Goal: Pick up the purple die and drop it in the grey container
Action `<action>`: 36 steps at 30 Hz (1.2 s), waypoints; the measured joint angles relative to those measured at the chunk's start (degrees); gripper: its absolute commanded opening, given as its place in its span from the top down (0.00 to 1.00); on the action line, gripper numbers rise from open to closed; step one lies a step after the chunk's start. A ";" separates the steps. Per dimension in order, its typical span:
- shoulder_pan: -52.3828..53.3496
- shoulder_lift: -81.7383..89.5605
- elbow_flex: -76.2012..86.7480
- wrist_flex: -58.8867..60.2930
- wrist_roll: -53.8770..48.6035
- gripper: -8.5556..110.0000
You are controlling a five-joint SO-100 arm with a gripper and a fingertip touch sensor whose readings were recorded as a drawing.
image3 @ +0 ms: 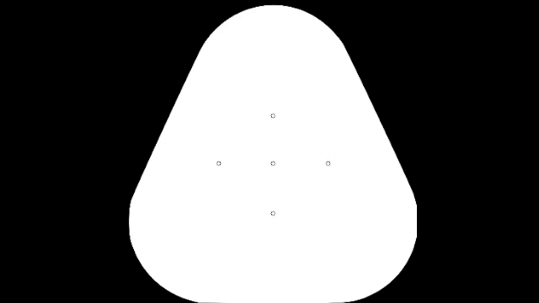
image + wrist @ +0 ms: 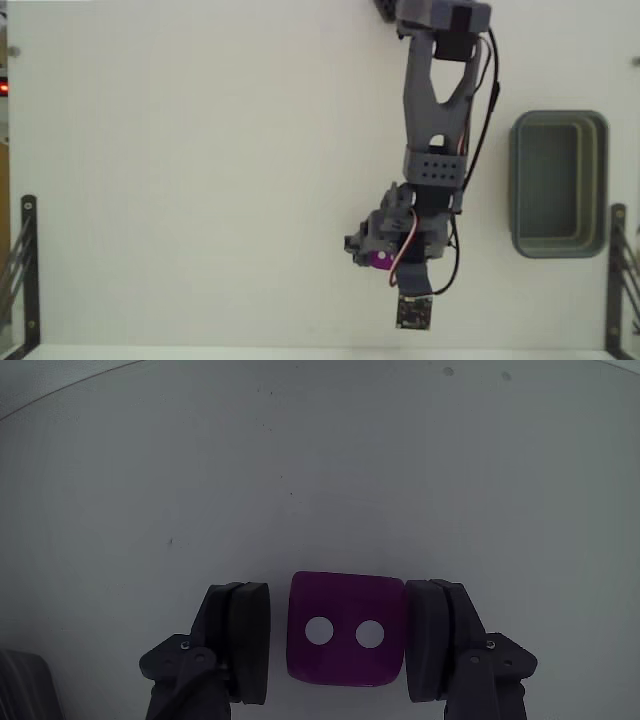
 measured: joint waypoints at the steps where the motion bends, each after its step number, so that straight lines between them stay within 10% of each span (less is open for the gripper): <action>1: 0.00 0.00 0.00 0.00 0.00 0.27; 36: 0.00 0.00 0.00 0.00 0.00 0.35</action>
